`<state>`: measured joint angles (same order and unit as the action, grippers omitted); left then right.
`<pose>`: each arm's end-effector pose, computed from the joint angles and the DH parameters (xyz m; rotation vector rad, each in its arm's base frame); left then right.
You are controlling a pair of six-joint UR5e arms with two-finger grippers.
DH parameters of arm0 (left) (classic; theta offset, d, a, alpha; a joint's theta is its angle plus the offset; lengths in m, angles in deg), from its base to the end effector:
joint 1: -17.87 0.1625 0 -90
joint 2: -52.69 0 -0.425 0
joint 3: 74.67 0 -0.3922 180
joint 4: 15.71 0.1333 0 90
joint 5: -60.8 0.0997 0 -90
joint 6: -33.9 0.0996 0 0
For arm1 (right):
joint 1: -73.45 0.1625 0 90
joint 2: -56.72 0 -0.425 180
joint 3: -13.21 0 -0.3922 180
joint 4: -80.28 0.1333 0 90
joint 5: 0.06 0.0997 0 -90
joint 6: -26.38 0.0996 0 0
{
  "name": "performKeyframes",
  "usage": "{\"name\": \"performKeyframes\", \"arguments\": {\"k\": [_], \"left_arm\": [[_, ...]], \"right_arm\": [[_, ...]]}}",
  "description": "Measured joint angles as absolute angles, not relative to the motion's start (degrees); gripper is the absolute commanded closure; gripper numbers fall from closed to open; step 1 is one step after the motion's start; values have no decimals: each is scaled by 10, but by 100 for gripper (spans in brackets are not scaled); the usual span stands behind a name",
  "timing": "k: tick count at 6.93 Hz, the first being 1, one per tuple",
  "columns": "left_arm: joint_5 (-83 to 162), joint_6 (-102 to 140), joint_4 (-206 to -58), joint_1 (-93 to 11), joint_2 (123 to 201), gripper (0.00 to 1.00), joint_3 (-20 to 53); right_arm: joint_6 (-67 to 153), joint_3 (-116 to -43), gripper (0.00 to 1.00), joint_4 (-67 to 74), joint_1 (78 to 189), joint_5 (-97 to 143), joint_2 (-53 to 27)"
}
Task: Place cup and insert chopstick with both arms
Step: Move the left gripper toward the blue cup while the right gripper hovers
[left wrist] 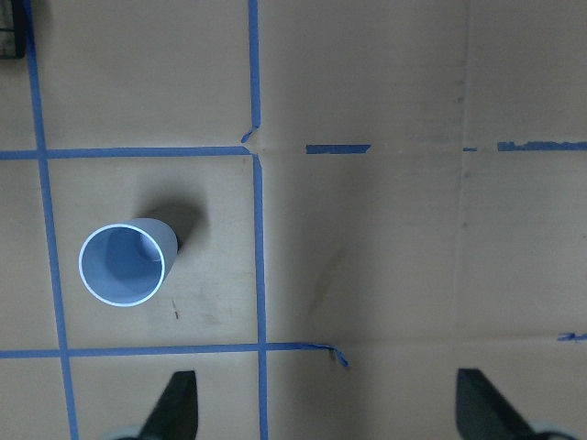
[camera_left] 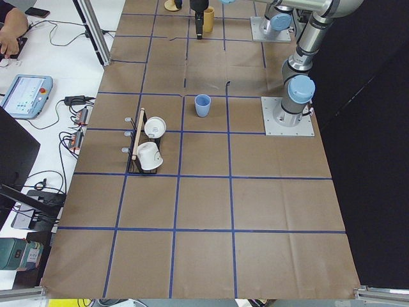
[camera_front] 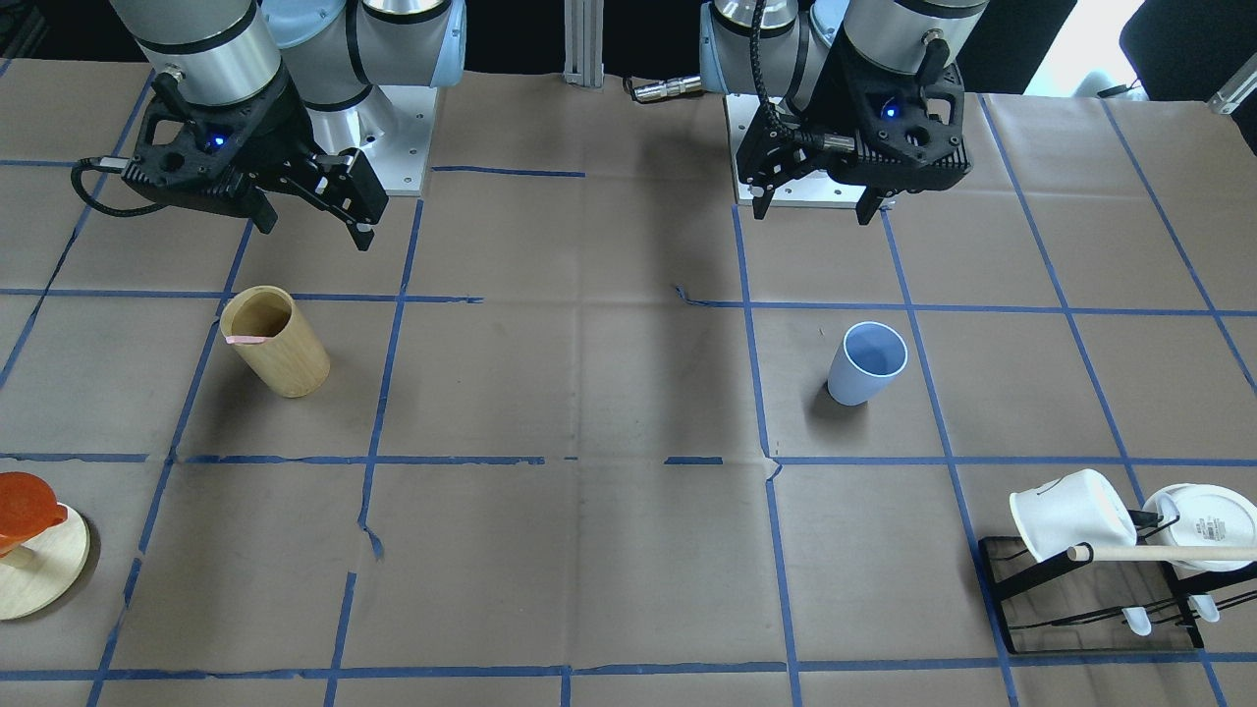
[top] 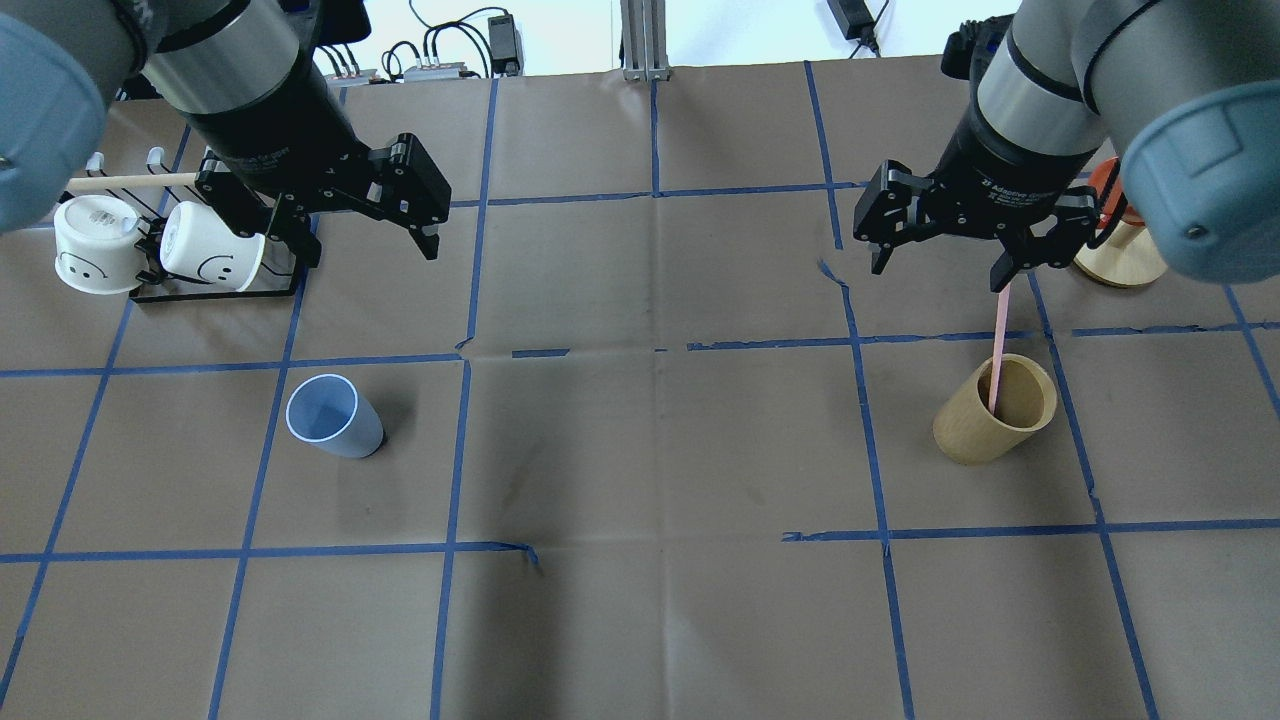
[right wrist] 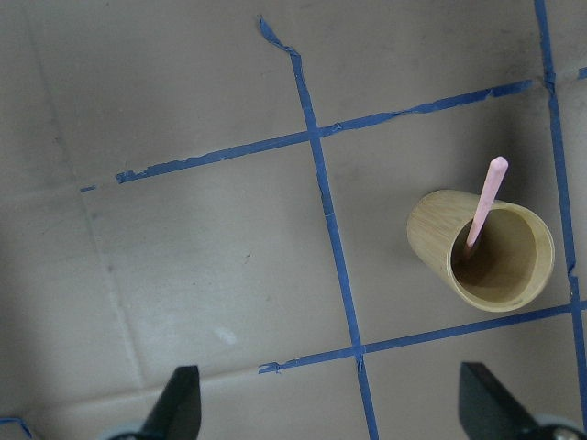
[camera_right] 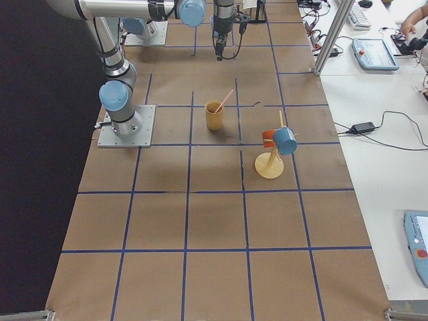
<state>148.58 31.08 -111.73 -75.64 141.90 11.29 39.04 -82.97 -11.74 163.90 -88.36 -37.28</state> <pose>-0.1664 -0.4733 0.5189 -0.0181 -3.1038 -0.0355 0.1399 -0.4606 0.4717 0.3311 3.0948 0.0096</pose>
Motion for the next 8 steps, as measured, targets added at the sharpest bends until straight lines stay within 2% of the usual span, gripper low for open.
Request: {"name": "performKeyframes", "arguments": {"k": [5, 8], "left_arm": [[1488, 325, -1113, -745, 1418, 0, 113], [1490, 345, -1116, -696, 1418, 0, 107]], "right_arm": [[383, -828, 0, -117, 1638, -888, -363], [330, -826, 0, -127, 1630, -891, -334]]}}
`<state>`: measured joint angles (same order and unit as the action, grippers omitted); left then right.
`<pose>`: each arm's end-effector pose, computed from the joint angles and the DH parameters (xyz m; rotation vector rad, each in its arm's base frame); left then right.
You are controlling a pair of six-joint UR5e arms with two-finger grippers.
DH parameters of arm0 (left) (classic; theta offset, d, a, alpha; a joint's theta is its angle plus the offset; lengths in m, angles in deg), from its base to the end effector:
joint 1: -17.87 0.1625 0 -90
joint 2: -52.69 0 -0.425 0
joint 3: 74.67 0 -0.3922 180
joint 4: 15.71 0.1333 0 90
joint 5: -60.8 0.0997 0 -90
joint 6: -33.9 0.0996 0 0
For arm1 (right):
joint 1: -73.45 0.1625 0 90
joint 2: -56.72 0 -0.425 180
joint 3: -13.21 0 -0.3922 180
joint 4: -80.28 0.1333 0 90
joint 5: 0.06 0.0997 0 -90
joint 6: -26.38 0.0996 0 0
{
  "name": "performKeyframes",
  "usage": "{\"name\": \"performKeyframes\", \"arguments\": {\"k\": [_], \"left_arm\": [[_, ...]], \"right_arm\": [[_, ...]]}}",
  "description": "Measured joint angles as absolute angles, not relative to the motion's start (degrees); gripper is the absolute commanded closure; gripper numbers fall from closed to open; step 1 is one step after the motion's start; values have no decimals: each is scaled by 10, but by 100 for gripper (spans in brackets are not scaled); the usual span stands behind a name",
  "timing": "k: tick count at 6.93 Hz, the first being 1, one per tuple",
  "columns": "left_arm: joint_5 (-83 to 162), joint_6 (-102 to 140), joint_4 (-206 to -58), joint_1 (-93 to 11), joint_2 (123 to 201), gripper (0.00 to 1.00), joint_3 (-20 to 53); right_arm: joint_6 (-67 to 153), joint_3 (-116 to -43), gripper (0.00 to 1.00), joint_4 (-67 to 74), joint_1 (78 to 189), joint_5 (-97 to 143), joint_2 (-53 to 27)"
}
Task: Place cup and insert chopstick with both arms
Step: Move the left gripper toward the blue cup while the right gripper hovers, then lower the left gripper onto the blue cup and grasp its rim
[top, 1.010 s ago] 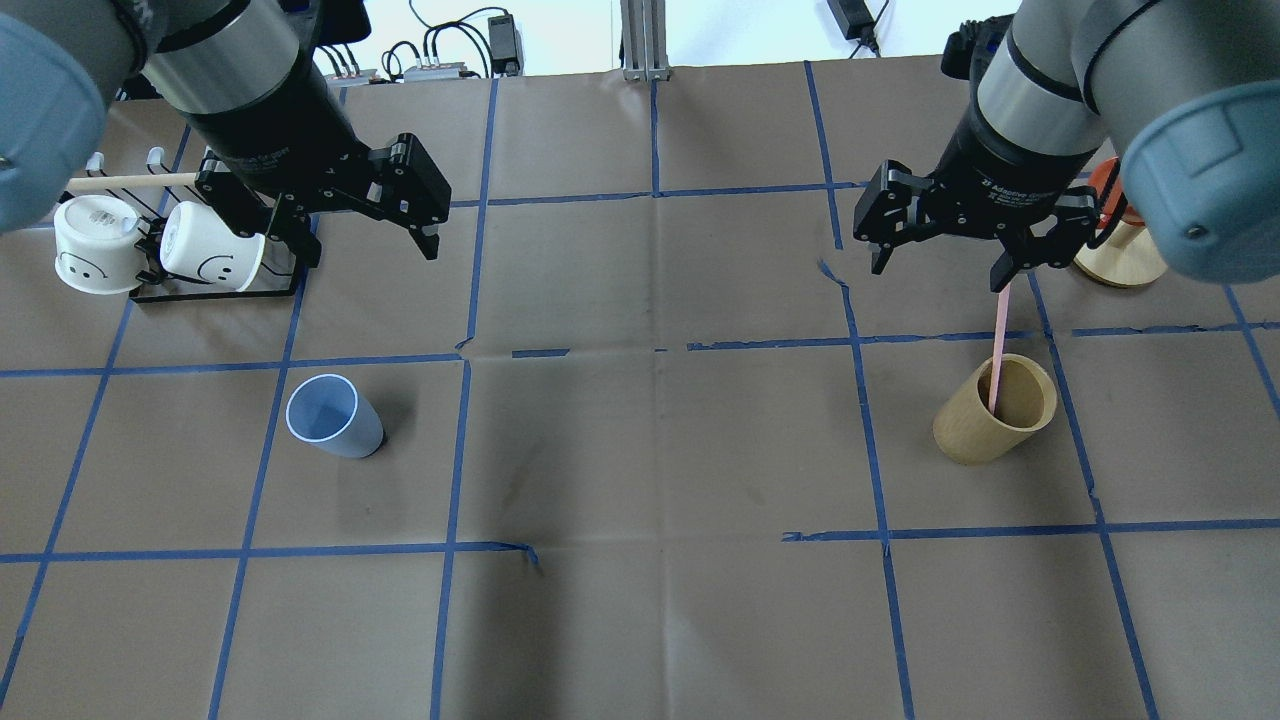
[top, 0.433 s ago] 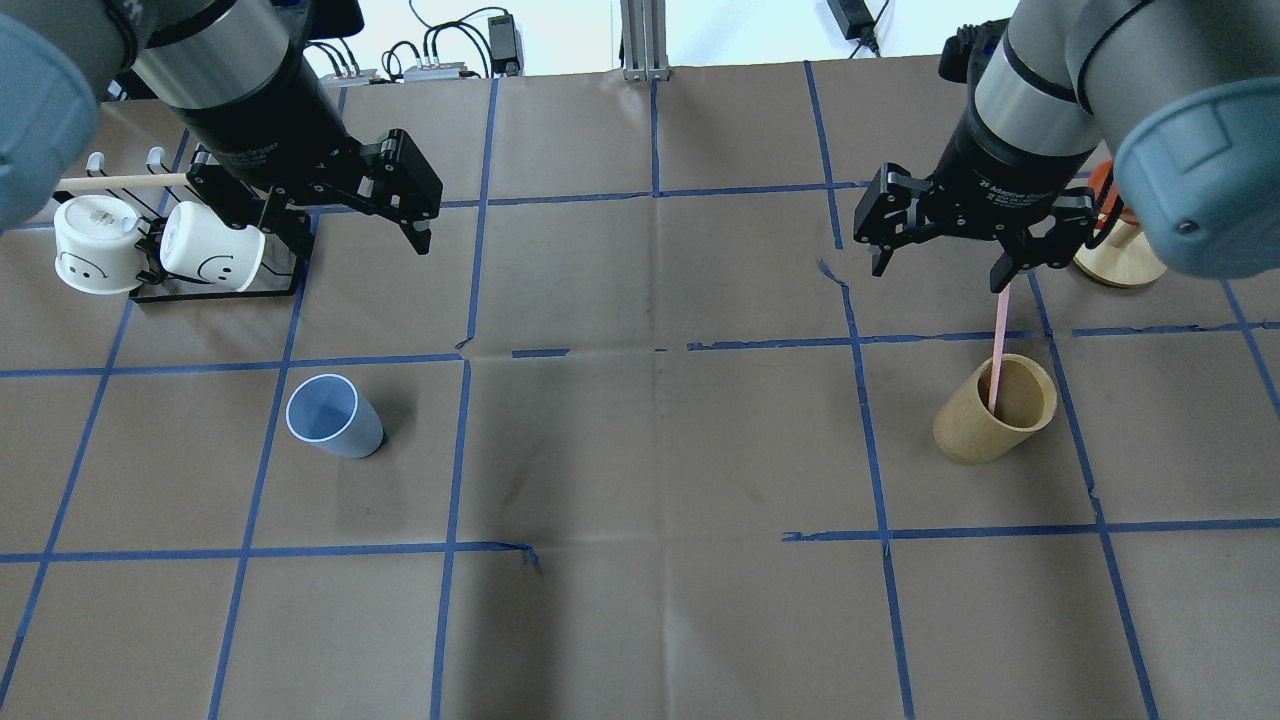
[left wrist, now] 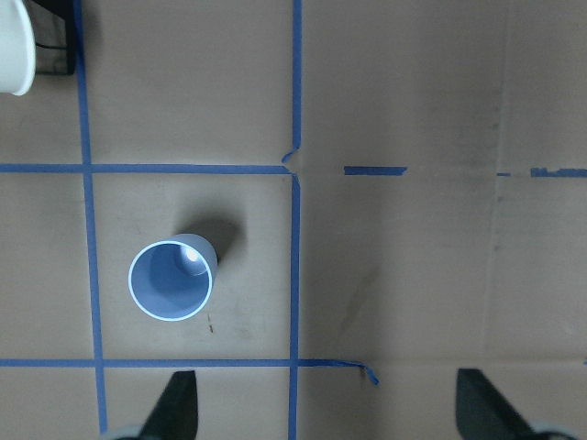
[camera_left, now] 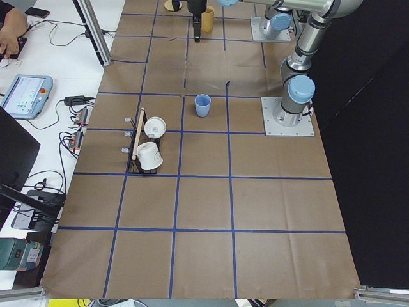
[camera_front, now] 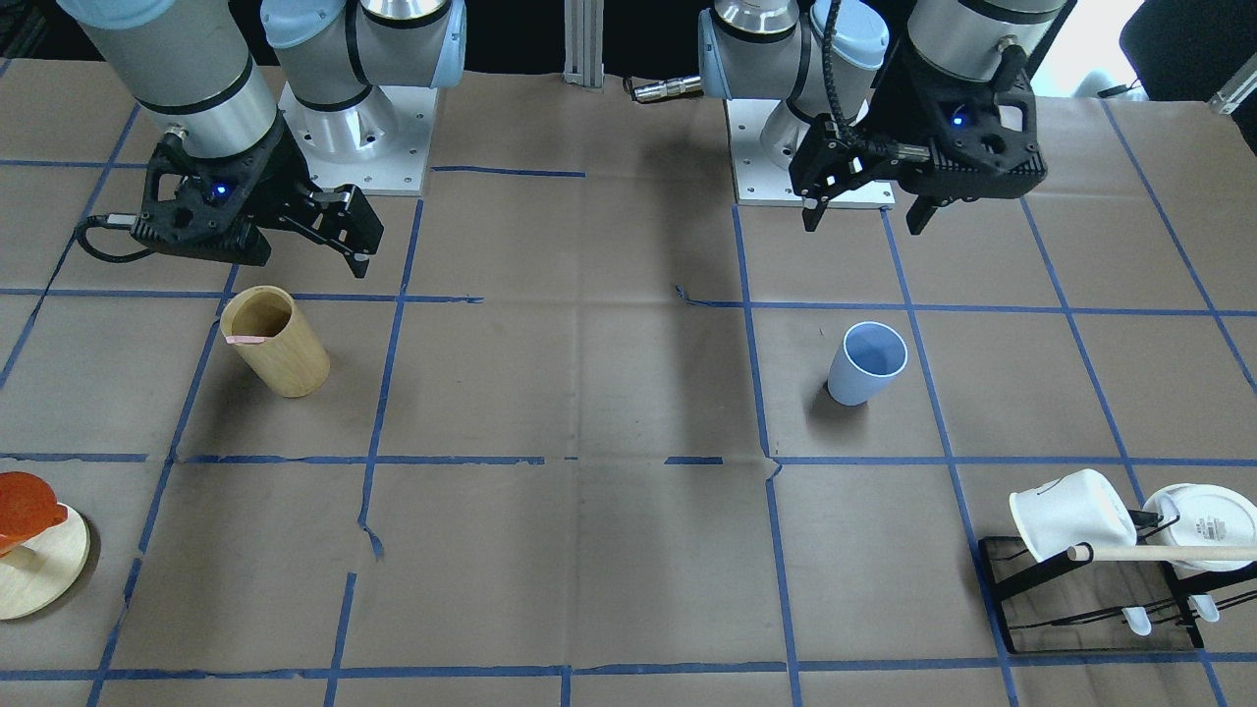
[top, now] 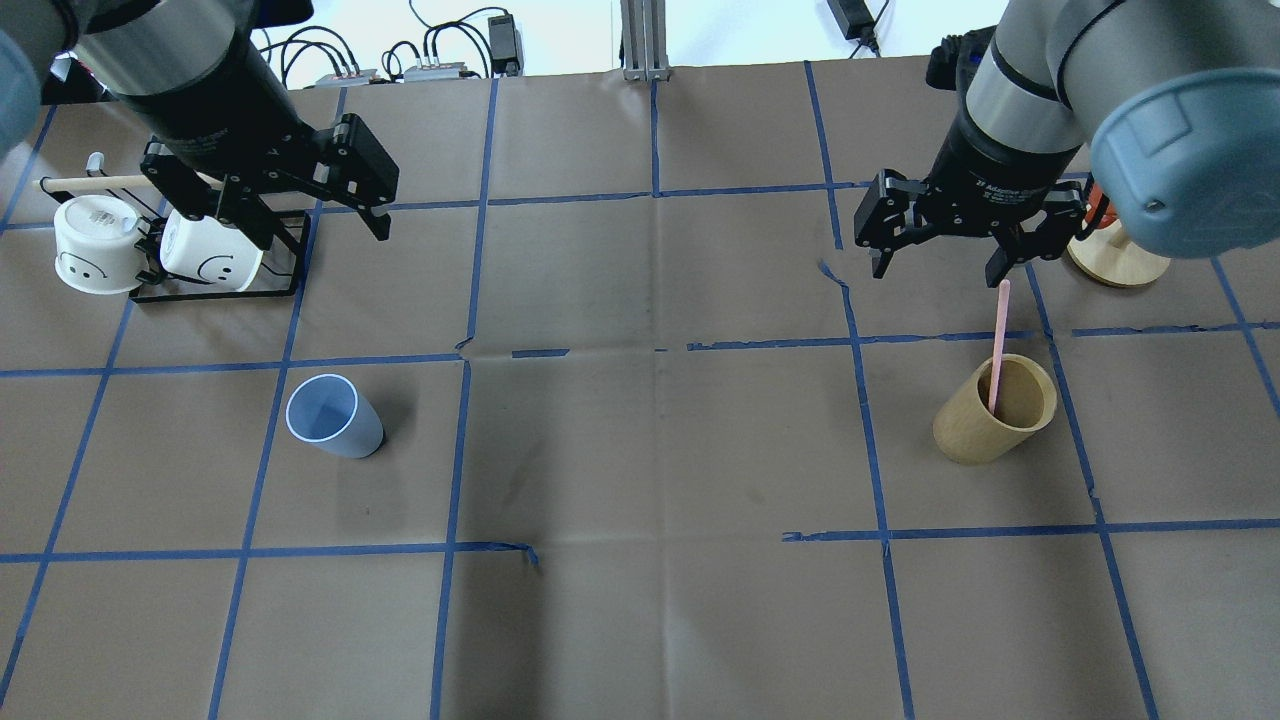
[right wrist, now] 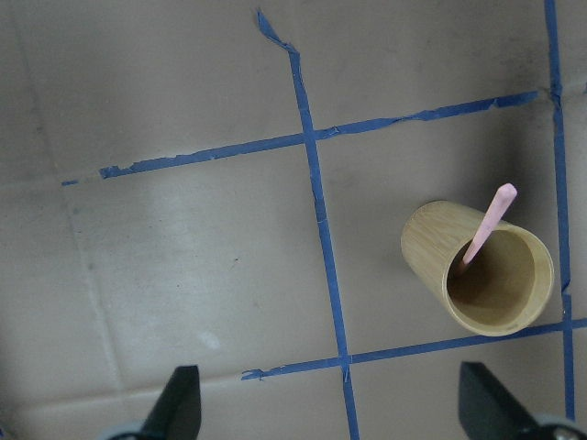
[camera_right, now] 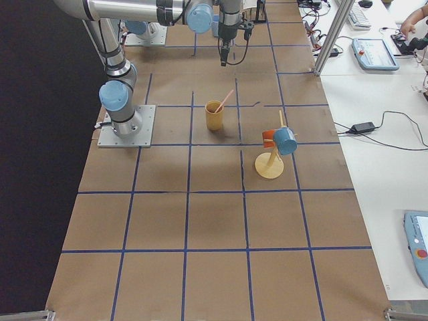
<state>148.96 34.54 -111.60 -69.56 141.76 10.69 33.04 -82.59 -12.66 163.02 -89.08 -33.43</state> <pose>-0.1147 -0.4882 0.5254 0.0525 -3.1089 -0.0073 0.1314 -0.4851 0.4447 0.1939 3.1202 0.0753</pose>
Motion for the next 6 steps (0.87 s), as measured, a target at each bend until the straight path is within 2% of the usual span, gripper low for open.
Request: {"name": "performKeyframes", "arguments": {"k": [3, 6], "left_arm": [[1498, 402, -1128, -611, 1417, 0, 139], [1525, 504, -1022, -552, 1426, 1, 263]], "right_arm": [[260, -816, 0, -116, 1609, -919, -301], [179, -828, 0, -114, 1571, -944, -276]]}}
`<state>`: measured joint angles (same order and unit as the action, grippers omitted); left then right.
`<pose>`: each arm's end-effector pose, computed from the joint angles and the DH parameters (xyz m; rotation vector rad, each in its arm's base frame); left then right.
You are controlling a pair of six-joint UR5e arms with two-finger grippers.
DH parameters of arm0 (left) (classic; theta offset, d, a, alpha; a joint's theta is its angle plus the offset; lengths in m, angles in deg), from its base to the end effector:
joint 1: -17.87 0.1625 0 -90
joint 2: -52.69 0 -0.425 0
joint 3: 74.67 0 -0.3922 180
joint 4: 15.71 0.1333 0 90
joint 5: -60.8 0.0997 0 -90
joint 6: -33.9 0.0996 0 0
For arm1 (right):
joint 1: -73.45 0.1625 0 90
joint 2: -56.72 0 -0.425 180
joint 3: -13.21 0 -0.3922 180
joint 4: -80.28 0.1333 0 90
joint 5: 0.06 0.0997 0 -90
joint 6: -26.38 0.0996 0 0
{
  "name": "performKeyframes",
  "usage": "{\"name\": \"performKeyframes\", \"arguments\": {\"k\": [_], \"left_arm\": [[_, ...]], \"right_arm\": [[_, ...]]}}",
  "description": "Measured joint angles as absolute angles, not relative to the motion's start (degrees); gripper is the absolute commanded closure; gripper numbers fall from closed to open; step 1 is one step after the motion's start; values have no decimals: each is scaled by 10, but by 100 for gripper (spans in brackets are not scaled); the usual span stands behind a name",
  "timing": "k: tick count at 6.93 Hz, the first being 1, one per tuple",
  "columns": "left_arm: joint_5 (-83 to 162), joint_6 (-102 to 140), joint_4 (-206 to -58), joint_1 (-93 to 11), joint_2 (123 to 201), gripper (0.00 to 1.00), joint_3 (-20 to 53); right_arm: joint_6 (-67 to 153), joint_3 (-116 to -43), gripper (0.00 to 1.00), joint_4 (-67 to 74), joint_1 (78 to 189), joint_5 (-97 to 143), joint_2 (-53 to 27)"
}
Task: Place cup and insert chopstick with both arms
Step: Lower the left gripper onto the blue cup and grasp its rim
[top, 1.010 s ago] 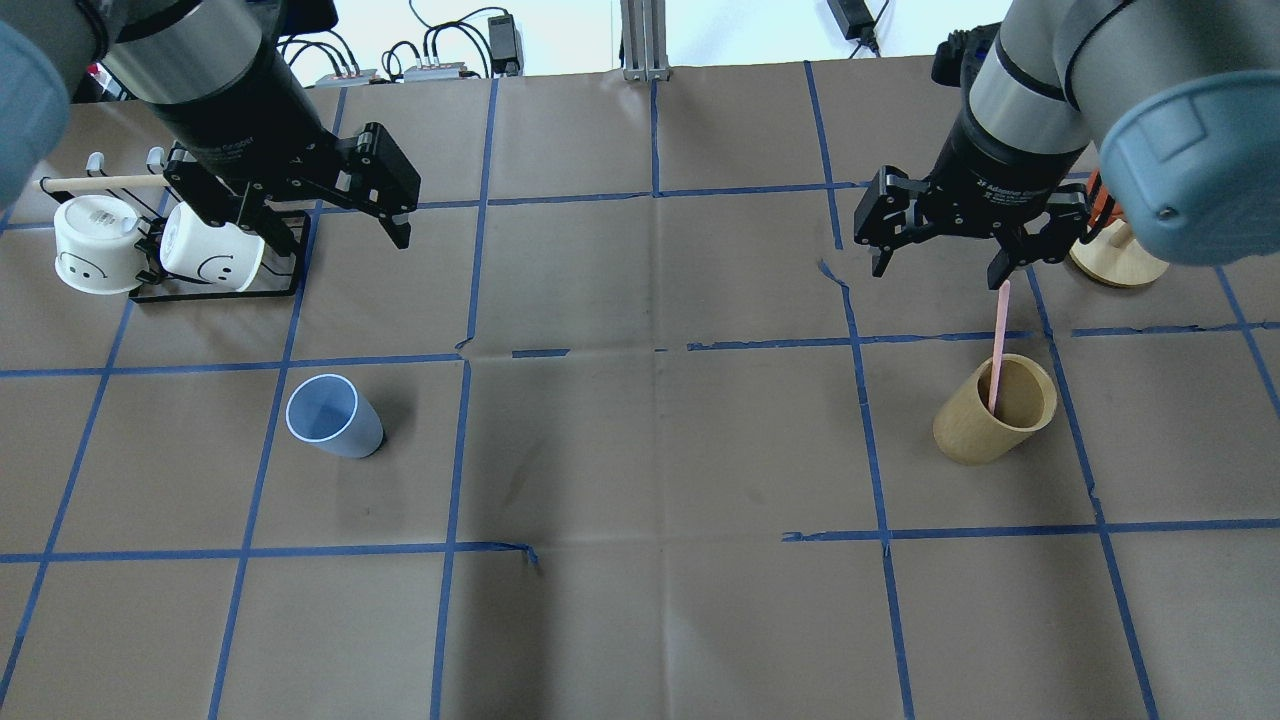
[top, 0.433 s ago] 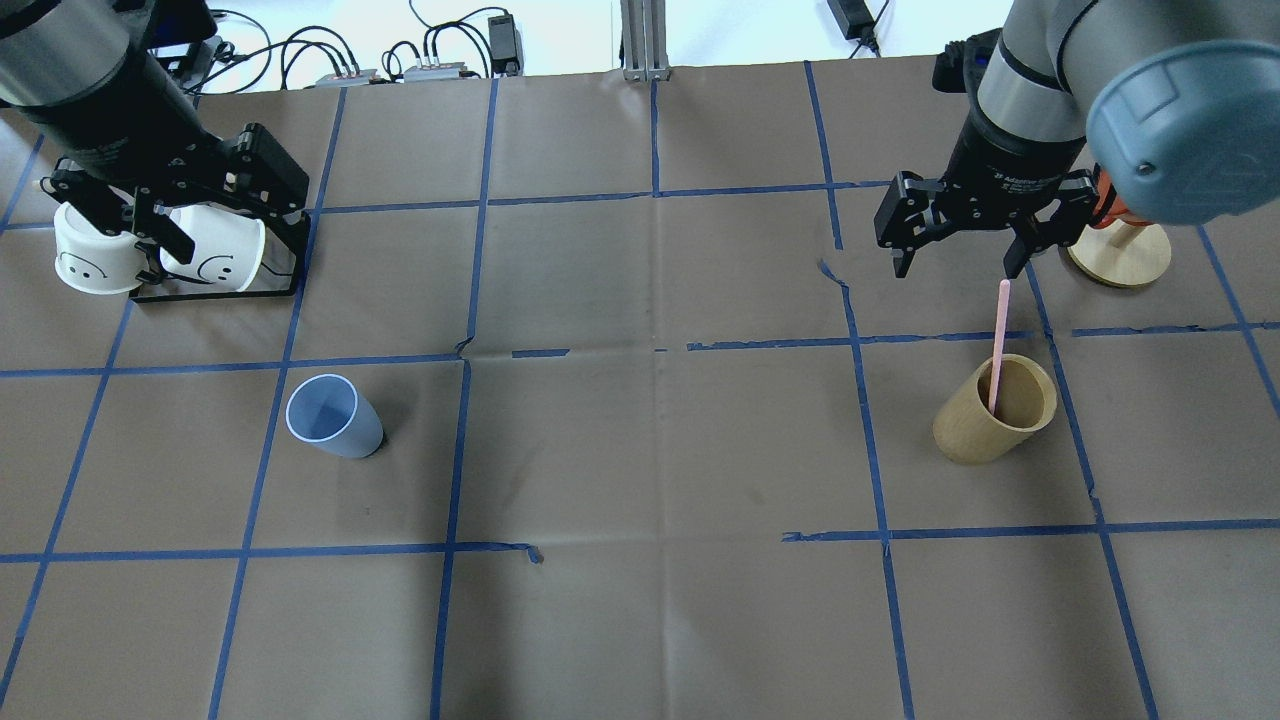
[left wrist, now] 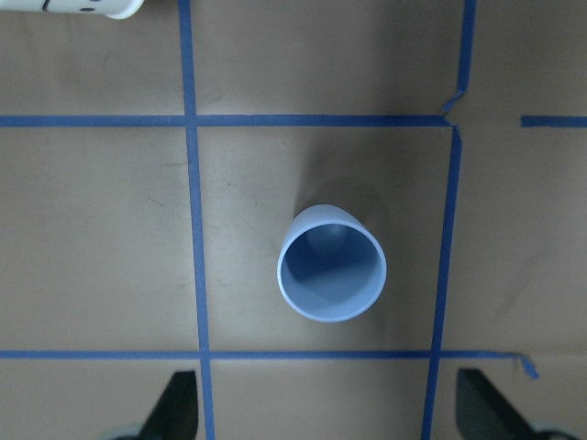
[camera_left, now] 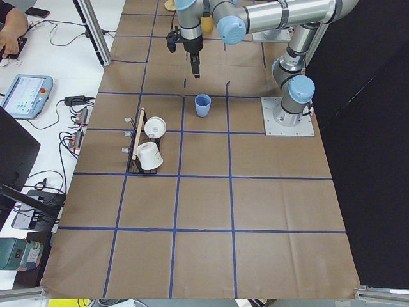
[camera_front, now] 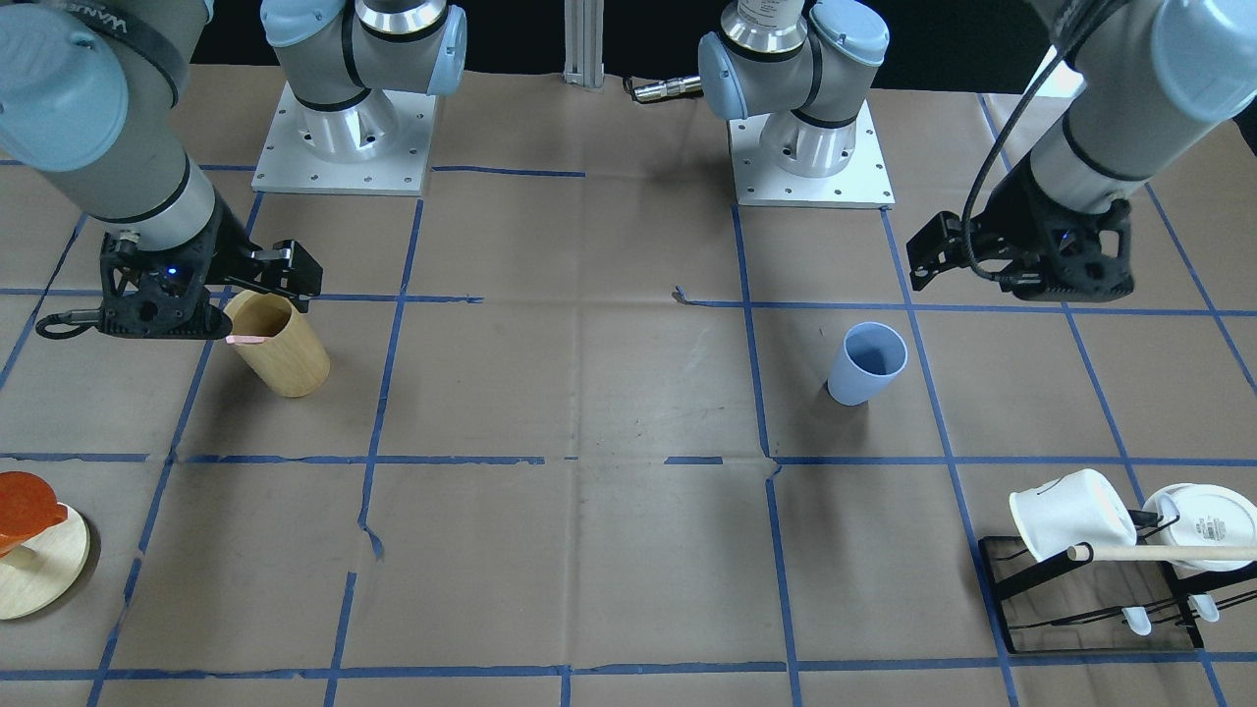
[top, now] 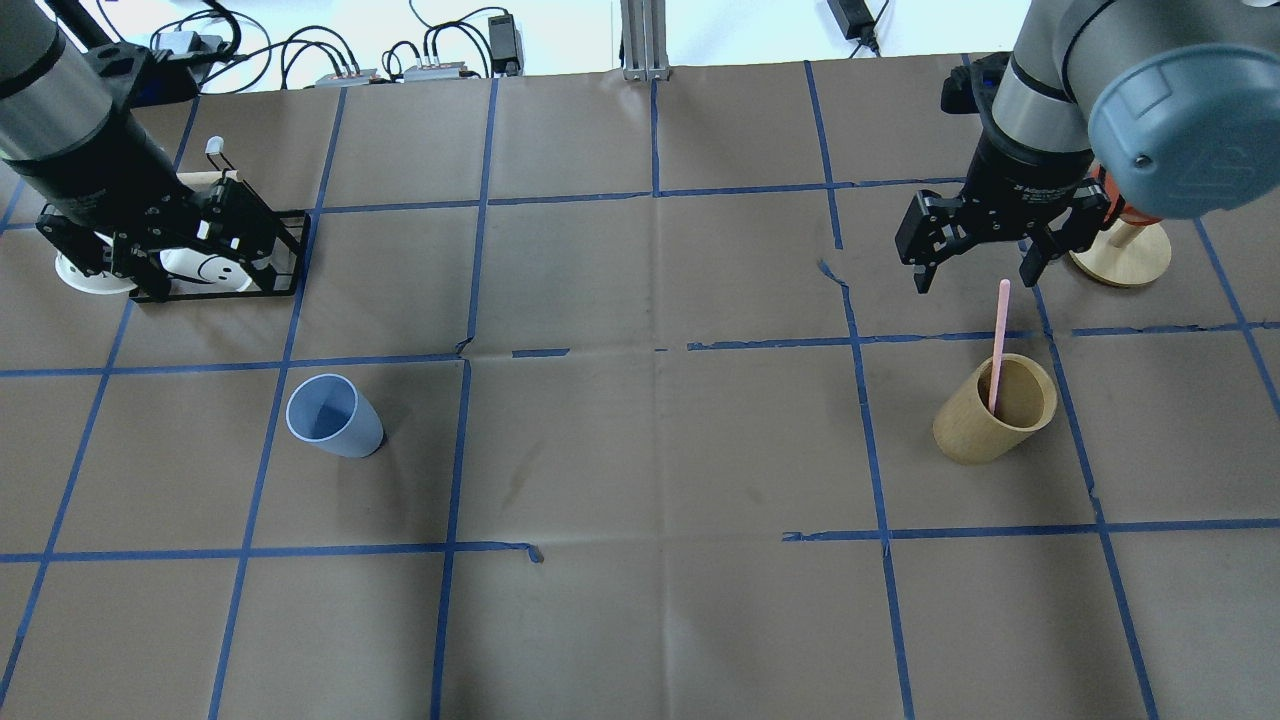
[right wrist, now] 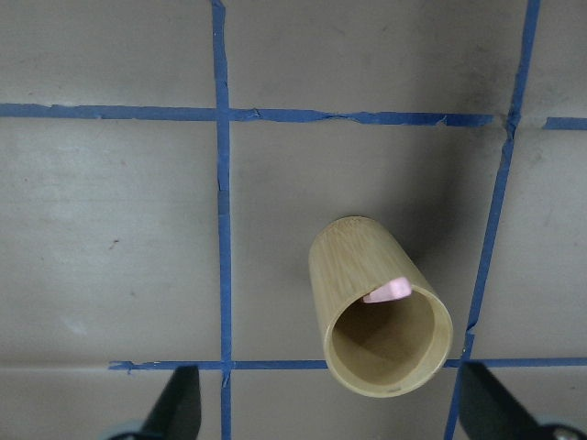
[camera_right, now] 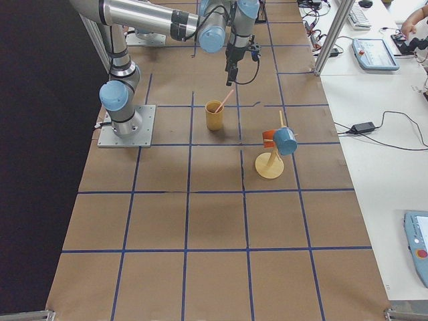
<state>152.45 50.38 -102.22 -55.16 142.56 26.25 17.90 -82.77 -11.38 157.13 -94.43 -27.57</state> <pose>0.0126 -0.4881 0.4027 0.0105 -3.1258 -0.2039 0.0691 -0.5180 0.3908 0.0683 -3.0750 -0.2828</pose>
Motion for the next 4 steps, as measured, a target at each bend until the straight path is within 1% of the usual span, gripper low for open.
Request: {"name": "performKeyframes", "arguments": {"k": [2, 3, 4], "left_arm": [[1525, 519, -896, -536, 1431, 1, 368], [1524, 520, -846, -533, 1441, 1, 399], [1523, 521, -823, -531, 1451, 1, 413]], "right_arm": [[148, -825, 0, -114, 1552, -948, -256], [144, -823, 0, -114, 1548, -947, -246], [143, -820, 0, -111, 1543, -947, -234]]}}
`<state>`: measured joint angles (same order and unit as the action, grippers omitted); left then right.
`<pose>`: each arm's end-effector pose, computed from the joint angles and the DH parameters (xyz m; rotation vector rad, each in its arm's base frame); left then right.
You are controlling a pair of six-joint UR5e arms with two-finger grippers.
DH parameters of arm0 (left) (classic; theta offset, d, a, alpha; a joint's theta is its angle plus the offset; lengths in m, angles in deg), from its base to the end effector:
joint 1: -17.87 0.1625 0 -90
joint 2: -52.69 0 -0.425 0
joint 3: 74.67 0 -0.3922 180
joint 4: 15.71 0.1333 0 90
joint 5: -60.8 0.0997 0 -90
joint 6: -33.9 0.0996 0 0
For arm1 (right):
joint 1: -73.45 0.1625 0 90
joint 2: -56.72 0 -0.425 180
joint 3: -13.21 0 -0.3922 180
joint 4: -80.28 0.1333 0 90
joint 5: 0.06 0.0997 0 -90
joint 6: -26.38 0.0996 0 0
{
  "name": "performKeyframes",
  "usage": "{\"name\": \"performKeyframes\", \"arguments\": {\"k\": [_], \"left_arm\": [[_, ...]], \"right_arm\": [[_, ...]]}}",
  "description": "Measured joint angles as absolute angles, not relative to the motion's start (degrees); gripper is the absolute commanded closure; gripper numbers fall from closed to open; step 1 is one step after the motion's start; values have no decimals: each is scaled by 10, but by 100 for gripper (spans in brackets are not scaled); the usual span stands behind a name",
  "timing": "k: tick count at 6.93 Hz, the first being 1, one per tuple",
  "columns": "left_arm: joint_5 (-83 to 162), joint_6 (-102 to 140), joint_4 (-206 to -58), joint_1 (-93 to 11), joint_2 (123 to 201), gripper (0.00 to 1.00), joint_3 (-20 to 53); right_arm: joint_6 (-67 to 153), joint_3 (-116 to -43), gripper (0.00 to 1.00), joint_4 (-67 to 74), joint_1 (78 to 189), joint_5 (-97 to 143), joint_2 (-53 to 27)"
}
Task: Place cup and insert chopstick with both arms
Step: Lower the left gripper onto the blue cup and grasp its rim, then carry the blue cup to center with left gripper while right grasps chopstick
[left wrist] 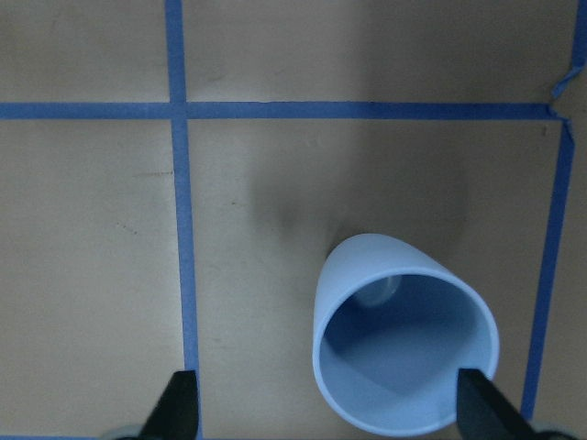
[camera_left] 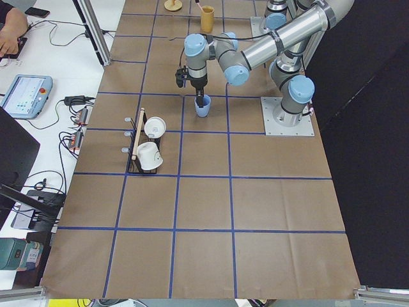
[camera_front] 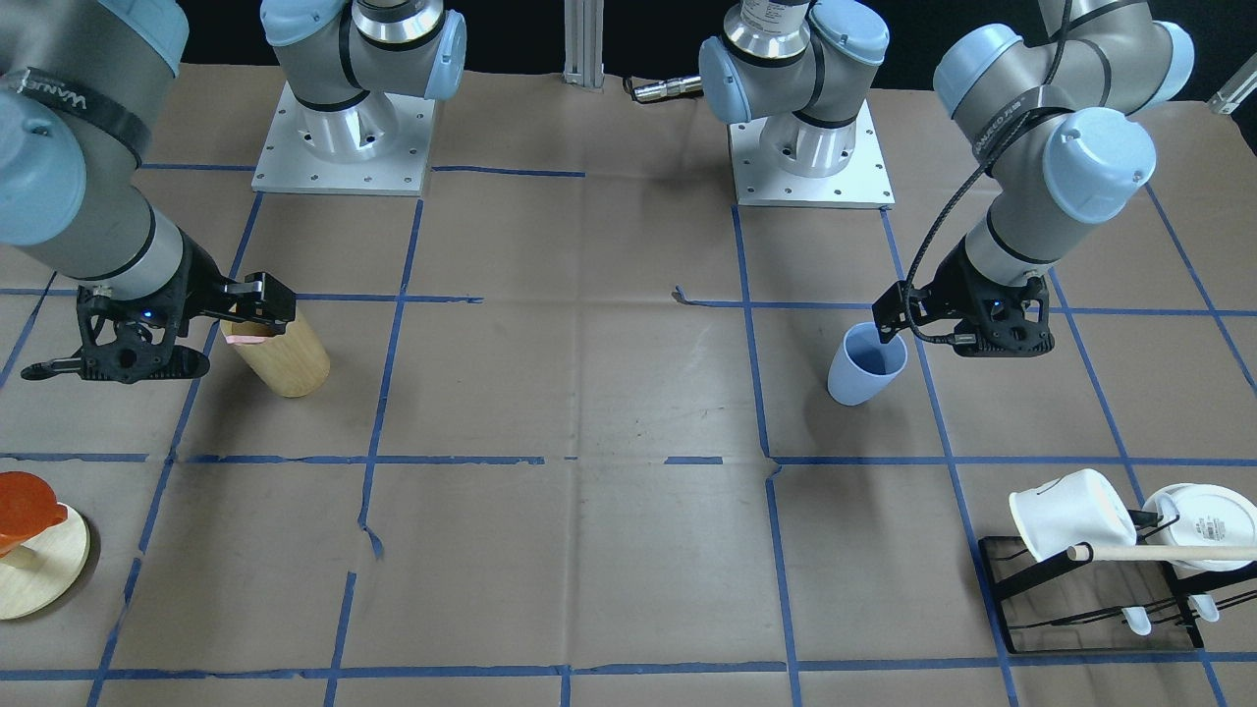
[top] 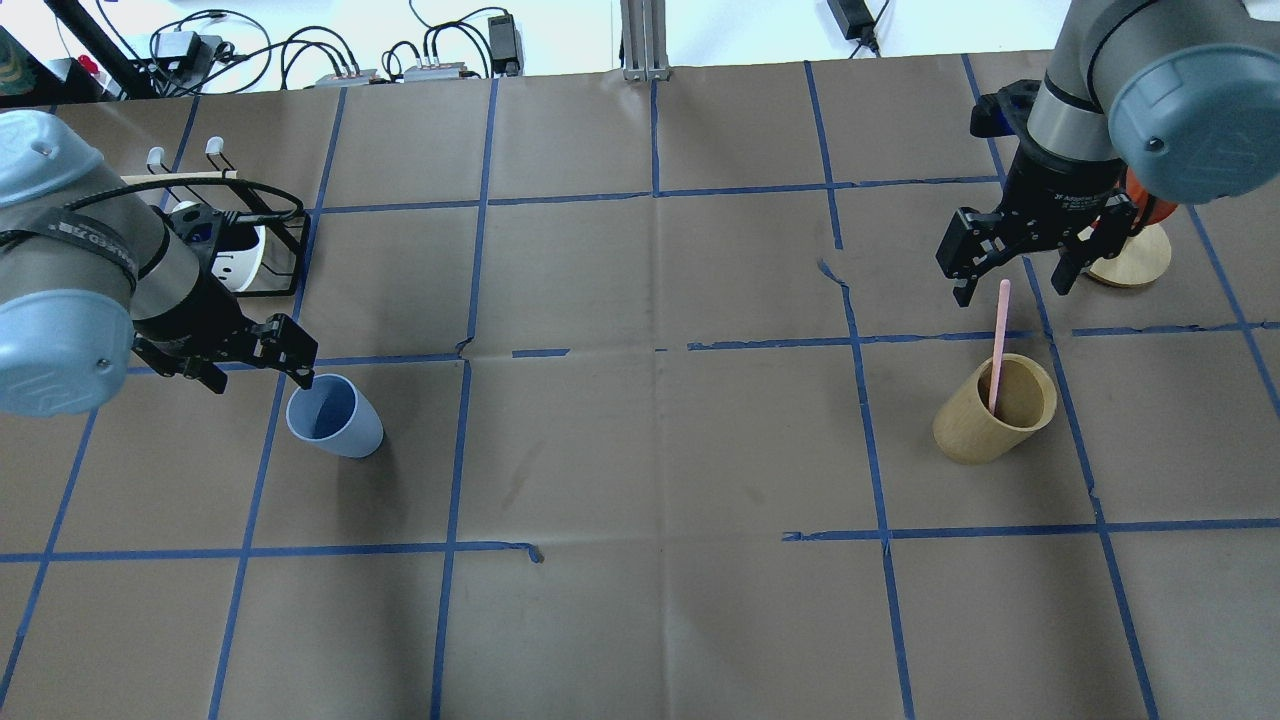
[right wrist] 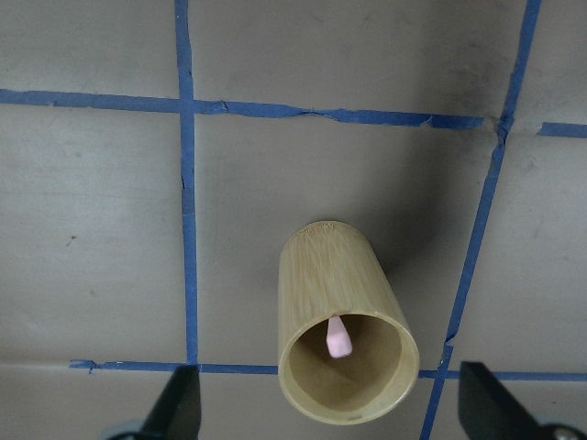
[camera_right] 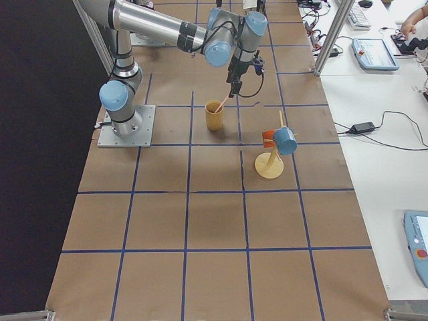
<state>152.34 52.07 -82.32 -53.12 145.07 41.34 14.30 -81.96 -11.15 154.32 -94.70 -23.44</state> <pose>0.0242 -0.4711 0.2928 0.0211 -3.1359 -0.1432 0.0403 -0.5383 0.3598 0.0942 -3.0808 -0.3837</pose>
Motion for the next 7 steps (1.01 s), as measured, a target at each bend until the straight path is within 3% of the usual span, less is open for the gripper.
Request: {"name": "performKeyframes", "arguments": {"k": [1, 3, 4, 5, 6, 7], "left_arm": [[1523, 521, -814, -530, 1462, 2, 420], [1525, 521, -812, -530, 1480, 19, 424], [1526, 521, -814, -530, 1486, 54, 428], [1527, 522, -814, -530, 1491, 80, 433], [1528, 524, -816, -530, 1494, 96, 433], [1529, 524, -817, -530, 1495, 100, 432]], "right_arm": [[143, -803, 1, -91, 1539, -947, -221], [148, -748, 1, -14, 1539, -943, -190], [149, -738, 1, 3, 1540, -942, -179], [150, -736, 1, 7, 1542, -941, -173], [150, -739, 1, 6, 1543, -941, -168], [149, -742, 0, 5, 1543, -943, -163]]}}
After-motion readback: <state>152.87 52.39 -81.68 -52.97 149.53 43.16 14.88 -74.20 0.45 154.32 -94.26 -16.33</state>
